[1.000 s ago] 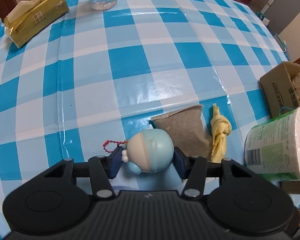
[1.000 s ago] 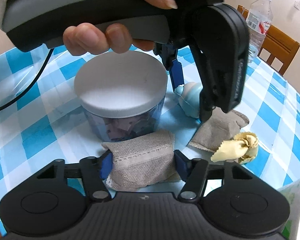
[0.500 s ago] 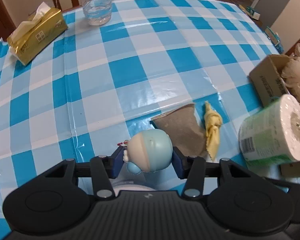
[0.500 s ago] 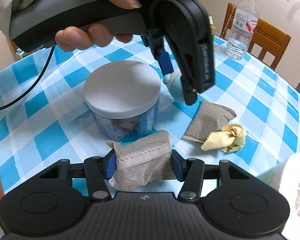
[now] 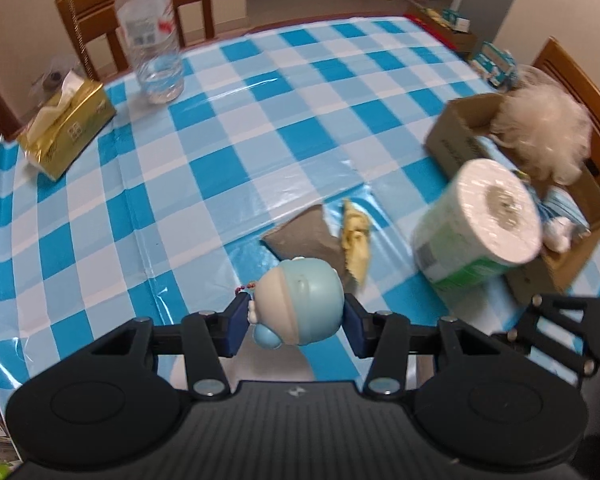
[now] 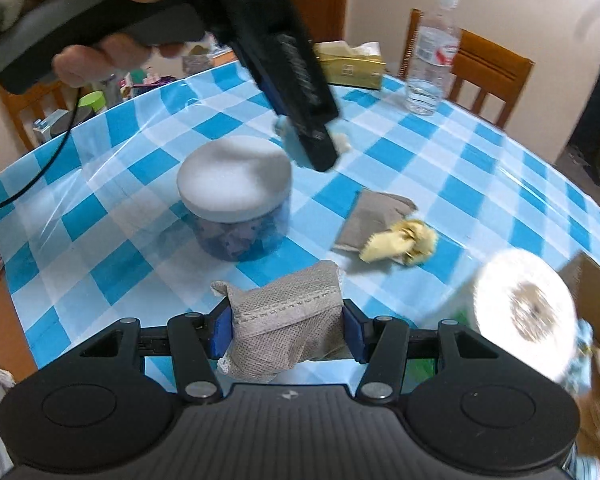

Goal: Organize soft objects
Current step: 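Carry the toy figure and grey pouch over the cardboard box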

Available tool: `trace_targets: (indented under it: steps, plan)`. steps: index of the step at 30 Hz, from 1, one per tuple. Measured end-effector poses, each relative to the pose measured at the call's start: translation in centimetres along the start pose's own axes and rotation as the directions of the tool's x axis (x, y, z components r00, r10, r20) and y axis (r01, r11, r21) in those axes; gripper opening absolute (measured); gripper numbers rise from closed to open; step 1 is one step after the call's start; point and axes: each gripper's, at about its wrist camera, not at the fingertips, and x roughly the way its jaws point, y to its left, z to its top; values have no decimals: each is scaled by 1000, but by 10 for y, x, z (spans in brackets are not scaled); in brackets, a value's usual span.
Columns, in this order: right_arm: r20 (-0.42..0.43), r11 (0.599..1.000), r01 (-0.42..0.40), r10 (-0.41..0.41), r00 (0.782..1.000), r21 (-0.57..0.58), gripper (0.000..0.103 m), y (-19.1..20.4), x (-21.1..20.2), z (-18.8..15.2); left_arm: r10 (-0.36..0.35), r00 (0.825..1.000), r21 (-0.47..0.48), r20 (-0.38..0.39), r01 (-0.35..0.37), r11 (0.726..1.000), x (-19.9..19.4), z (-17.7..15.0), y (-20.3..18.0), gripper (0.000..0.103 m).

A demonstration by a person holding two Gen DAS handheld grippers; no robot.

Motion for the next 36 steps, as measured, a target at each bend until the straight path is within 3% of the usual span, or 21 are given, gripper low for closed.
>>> trace_targets:
  steps: [7, 15, 28, 30, 34, 36]
  plan:
    - [-8, 992, 97, -97, 995, 83, 60, -7, -34, -19, -55, 998, 98, 19, 53, 994, -27, -7, -28, 48]
    - [-20, 961, 221, -221, 975, 164, 60, -28, -76, -41, -123, 990, 196, 62, 109, 975, -47, -5, -65, 48]
    - [11, 903, 349, -363, 932, 252, 60, -99, -112, -66, -150, 985, 250, 89, 123, 960, -48, 9, -128, 48]
    - [11, 893, 357, -375, 927, 275, 64, -111, -110, -71, -151, 984, 243, 92, 124, 962, -47, 13, -136, 48]
    - [27, 895, 345, -367, 930, 283, 97, -119, -107, -83, -143, 985, 253, 94, 116, 961, -43, 21, -153, 48]
    - [32, 899, 324, -348, 937, 295, 101, -119, -108, -89, -145, 985, 254, 91, 118, 960, -40, 25, -160, 48]
